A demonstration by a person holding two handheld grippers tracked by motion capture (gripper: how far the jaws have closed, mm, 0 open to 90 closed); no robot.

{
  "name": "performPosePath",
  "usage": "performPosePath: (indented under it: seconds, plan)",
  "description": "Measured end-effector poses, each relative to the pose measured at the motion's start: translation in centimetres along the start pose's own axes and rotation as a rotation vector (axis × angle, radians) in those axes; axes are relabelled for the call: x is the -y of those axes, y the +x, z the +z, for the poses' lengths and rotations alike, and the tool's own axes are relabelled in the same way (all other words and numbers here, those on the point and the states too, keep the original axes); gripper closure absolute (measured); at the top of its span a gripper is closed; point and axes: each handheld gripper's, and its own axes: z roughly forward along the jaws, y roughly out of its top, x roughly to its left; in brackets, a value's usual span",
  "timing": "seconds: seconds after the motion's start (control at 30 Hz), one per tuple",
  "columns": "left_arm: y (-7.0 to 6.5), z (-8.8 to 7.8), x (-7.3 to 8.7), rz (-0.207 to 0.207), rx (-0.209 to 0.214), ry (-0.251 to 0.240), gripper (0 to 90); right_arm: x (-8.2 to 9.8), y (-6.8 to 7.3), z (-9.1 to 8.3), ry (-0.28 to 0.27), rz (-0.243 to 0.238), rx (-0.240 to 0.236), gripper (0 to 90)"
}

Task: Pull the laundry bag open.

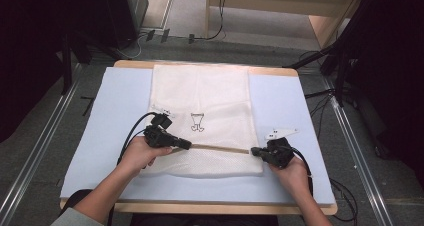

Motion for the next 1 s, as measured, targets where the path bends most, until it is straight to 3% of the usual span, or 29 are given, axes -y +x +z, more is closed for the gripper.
performPosePath:
  seconds: [0.1,0.47,0.6,0.9,1.0]
  plan:
    - [0.1,0.0,0.1,-0.002,0.002,-0.003,89.0,0.0,0.0,0.0,0.003,0.019,0.000,90.0]
    - [0.2,-0.1,0.3,0.000,0.011,0.010,89.0,0.0,0.0,0.0,0.003,0.015,-0.001,90.0]
    - [0.3,-0.3,0.6,-0.003,-0.006,0.016,89.1,0.0,0.0,0.0,0.004,0.013,0.001,90.0]
    - [1.5,-2.4,2.0,-0.047,0.002,-0.015,89.0,-0.1,-0.1,0.0,0.008,0.013,-0.008,90.0]
    - [1.7,-2.9,2.4,-0.043,-0.002,-0.019,89.0,-0.1,-0.2,0.0,0.009,0.010,-0.010,90.0]
